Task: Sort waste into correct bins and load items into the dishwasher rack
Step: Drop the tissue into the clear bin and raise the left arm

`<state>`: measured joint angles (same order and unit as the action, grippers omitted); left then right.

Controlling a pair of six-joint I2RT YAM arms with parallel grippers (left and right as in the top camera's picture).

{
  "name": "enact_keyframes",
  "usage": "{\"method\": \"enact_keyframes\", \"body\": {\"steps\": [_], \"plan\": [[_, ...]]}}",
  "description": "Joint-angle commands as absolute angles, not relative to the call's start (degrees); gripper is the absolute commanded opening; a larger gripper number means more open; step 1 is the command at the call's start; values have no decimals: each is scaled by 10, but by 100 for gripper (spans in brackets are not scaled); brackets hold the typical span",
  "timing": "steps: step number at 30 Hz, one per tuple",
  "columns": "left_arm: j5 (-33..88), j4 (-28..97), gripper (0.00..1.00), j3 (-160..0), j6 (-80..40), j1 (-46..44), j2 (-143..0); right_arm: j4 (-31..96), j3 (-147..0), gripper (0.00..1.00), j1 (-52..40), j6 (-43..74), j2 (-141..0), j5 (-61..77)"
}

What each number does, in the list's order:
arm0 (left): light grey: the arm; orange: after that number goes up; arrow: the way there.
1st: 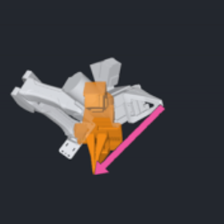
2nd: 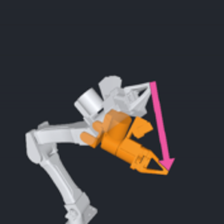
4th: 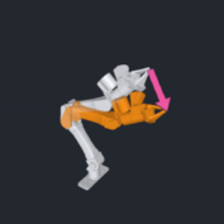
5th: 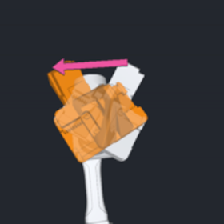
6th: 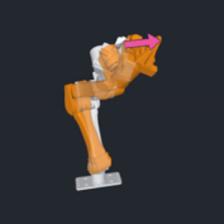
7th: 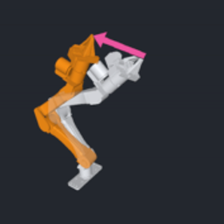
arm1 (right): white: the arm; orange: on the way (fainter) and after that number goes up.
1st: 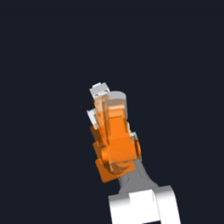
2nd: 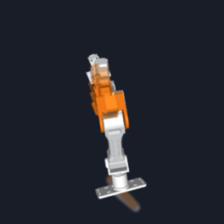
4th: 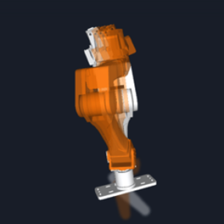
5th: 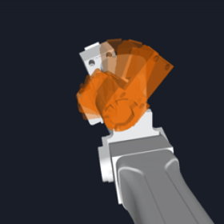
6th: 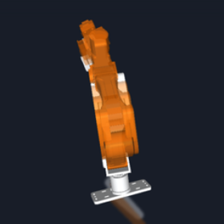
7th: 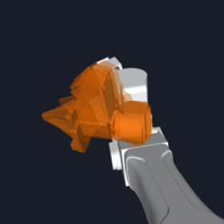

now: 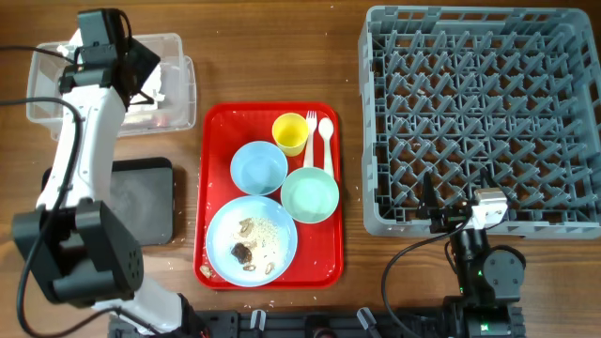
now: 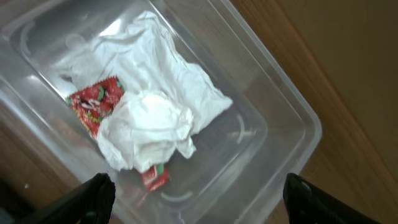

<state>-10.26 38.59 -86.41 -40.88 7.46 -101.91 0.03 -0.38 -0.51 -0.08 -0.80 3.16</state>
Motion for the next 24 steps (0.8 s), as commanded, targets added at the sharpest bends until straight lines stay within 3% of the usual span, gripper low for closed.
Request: {"method": "enact_keyframes", "body": {"steps": [1, 5, 6, 7, 20, 24], "plan": [[-51, 446, 87, -866, -412, 74, -913, -1, -3, 100, -8, 4, -8, 32], [-52, 572, 84, -866, -413, 74, -827, -1, -3, 100, -8, 4, -8, 32], [-52, 601, 87, -866, -413, 74, -805, -1, -3, 100, -8, 4, -8, 32], [-52, 617, 100, -866, -412, 74, -791, -1, -3, 100, -8, 4, -8, 32], [-99, 747, 100, -866, -515, 143, -712, -7, -3, 100, -8, 5, -8, 32], [-99, 746, 100, -866, -515, 143, -712, -73, -3, 100, -8, 171, -8, 148]]}}
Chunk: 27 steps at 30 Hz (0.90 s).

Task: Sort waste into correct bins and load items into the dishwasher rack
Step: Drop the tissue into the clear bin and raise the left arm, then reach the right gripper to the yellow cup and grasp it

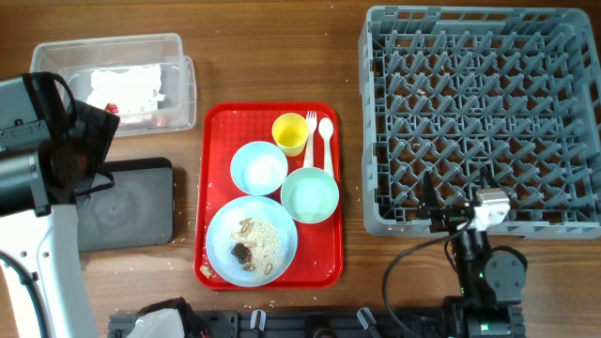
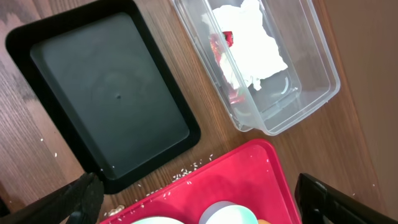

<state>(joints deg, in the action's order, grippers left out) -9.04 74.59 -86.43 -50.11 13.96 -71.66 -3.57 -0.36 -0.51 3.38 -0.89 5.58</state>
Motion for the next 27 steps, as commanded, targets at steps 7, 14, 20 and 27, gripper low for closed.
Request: {"method": "enact_keyframes", "body": {"steps": [7, 14, 20, 27], "plan": [[-99, 746, 100, -866, -515, 143, -712, -168, -3, 100, -8, 948, -8, 251], [-99, 746, 100, -866, -515, 143, -712, -431, -42, 100, -8, 905, -8, 236], [-99, 746, 100, -866, -515, 143, -712, -236, -209, 100, -8, 734, -64, 225], [-99, 746, 100, -866, -515, 143, -712, 12, -484, 100, -8, 474, -356, 357]]}}
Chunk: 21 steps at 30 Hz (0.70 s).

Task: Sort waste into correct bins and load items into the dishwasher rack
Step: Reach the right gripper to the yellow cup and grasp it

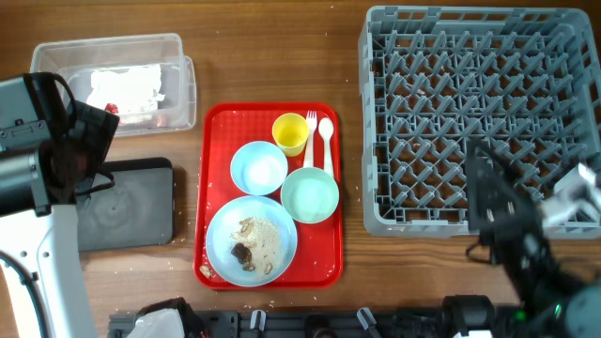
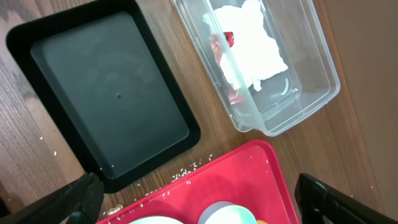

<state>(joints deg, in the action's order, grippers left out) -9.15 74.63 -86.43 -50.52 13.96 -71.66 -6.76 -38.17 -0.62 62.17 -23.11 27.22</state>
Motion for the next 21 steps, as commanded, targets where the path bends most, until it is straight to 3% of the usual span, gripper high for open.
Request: {"method": "enact_keyframes", "body": {"steps": [1, 6, 9, 14, 18, 21], "plan": [[-99, 746, 100, -866, -515, 143, -712, 49, -521, 99, -10, 443, -401, 373], [-99, 746, 100, -866, -515, 143, -712, 249, -717, 99, -88, 292, -619, 350], [-99, 746, 100, -866, -515, 143, -712, 365, -834, 100, -209, 236, -742, 196], [-99, 746, 100, -866, -515, 143, -712, 529, -1000, 100, -362, 198, -912, -20], [-99, 746, 100, -866, -515, 143, -712, 673, -1159, 100, -422, 195, -1063, -95], [-99, 746, 100, -866, -515, 143, -712, 707, -1229, 100, -445, 195, -1149, -85]]}}
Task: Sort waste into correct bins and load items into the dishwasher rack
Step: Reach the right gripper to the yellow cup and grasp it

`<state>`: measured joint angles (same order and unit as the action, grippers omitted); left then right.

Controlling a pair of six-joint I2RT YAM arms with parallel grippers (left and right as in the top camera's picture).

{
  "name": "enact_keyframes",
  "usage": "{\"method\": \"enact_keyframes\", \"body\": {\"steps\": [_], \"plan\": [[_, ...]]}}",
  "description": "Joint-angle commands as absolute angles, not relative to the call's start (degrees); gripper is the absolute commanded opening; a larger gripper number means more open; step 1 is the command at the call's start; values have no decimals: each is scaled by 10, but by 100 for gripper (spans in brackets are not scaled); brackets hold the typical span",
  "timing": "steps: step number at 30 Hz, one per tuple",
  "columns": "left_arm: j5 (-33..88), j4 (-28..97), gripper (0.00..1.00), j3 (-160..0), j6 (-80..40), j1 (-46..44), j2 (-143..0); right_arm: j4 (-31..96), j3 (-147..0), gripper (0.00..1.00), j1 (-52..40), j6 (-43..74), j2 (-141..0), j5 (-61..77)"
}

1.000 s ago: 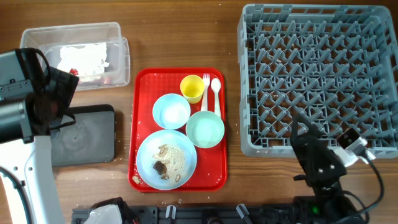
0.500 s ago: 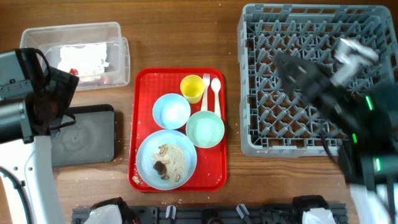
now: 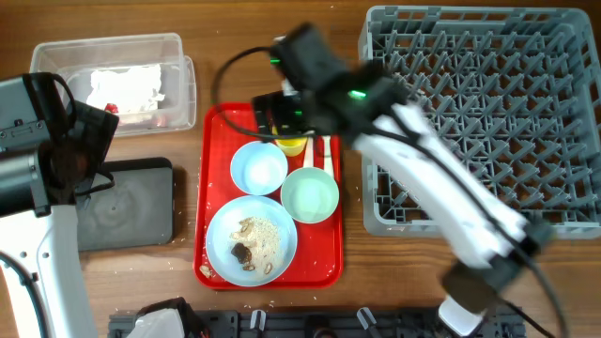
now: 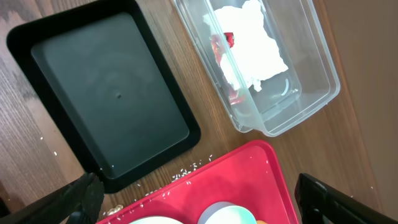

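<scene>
The red tray [image 3: 203, 188] holds a blue bowl [image 3: 258, 167], a green bowl [image 3: 310, 194], a blue plate [image 3: 251, 239] with food scraps, a yellow cup [image 3: 293, 145] and white cutlery [image 3: 325, 156]. My right gripper [image 3: 280, 113] hangs over the tray's far edge at the yellow cup and partly covers it. Its jaws are blurred. The left gripper [image 4: 199, 200] is open and high above the tray's far left corner [image 4: 249, 180]. Nothing sits between its fingers [image 4: 87, 194]. The clear bin [image 4: 305, 68] holds white tissue [image 4: 255, 43] and red wrappers.
A black tray [image 3: 141, 202] lies left of the red tray, with rice grains scattered on the wood between them. The grey dishwasher rack [image 3: 470, 14] fills the right side. My right arm [image 3: 432, 188] stretches across the rack's near left corner.
My right arm was a blur at the rack's front right edge. Now it reaches across to the red tray, with its gripper at the yellow cup. The left arm has not moved.
First my left gripper hung open low over the clear bin with tissue and wrappers in it, while the right arm sat parked at the front right. Then the left arm was high over the black tray and stayed there. The right arm rose, and now reaches the red tray.
</scene>
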<state>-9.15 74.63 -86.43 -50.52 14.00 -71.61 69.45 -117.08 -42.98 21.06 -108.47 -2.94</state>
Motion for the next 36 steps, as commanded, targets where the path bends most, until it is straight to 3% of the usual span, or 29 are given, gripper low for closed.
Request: {"method": "enact_keyframes", "body": {"steps": [1, 9, 22, 26, 36], "plan": [[-99, 746, 100, -866, -515, 143, -712, 697, -1230, 100, -449, 196, -1161, -79], [-99, 746, 100, -866, -515, 143, -712, 623, -1229, 99, -451, 253, -1232, -18], [-99, 746, 100, -866, -515, 143, -712, 638, -1229, 61, -450, 327, -1326, -82], [-99, 746, 100, -866, -515, 143, -712, 638, -1225, 60, -448, 332, -1337, -91], [-99, 746, 100, -866, -515, 143, -712, 606, -1185, 43, -444, 334, -1338, -93]]}}
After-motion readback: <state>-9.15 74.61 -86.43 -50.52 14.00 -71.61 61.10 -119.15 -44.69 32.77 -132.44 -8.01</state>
